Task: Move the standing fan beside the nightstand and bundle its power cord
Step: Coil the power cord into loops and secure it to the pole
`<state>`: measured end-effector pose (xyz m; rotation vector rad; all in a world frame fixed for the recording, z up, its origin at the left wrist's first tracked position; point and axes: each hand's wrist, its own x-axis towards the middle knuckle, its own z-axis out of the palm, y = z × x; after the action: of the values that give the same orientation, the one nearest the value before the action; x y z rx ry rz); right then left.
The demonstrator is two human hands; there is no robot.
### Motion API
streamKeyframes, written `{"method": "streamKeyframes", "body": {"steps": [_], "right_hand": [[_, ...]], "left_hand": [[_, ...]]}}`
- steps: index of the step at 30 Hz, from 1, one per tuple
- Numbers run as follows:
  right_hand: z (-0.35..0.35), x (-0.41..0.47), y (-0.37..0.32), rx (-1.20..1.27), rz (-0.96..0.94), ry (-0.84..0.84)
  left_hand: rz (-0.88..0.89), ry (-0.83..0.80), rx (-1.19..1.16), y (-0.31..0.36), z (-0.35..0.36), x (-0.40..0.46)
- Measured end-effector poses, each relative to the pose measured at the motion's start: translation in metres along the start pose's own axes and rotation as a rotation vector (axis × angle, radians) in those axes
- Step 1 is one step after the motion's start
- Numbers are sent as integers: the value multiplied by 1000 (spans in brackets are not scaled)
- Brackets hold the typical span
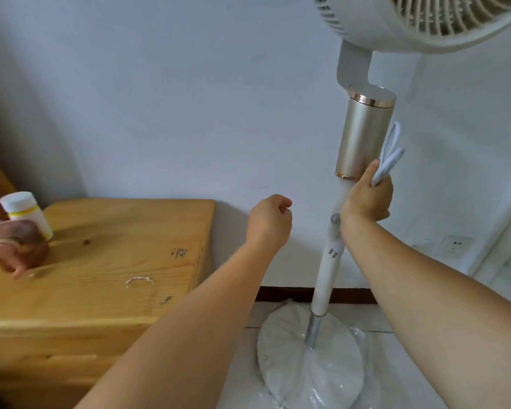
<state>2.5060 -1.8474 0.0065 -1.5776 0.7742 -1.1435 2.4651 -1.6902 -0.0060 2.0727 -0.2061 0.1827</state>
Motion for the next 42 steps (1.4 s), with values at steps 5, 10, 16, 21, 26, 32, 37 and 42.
{"method": "streamKeyframes", "body": {"steps": [5,10,16,21,26,32,37,42], "right_hand": [[-1,-19,1,-172,-30,-41],[-1,-29,2,-272,-77,-66],[3,-31,4,-307,-70,-71],[3,-36,5,-298,-72,-76],[4,-36,7,-311,-78,-103],[7,-37,7,-320,-93,-100],[7,-37,9,-305,-91,-105],[5,-37,10,-300,-104,-108]], "left_hand": [[-49,52,176,-38,-31,-19],[-84,75,283,-64,-50,-30],[-148,121,499,-90,-67,-41],[-428,82,824,-118,-78,-55],[-613,7,791,-132,-78,-62],[-484,-68,883,-128,-62,-66],[-348,-67,937,-127,-57,-75],[-148,3,968,-128,-53,-83]]}}
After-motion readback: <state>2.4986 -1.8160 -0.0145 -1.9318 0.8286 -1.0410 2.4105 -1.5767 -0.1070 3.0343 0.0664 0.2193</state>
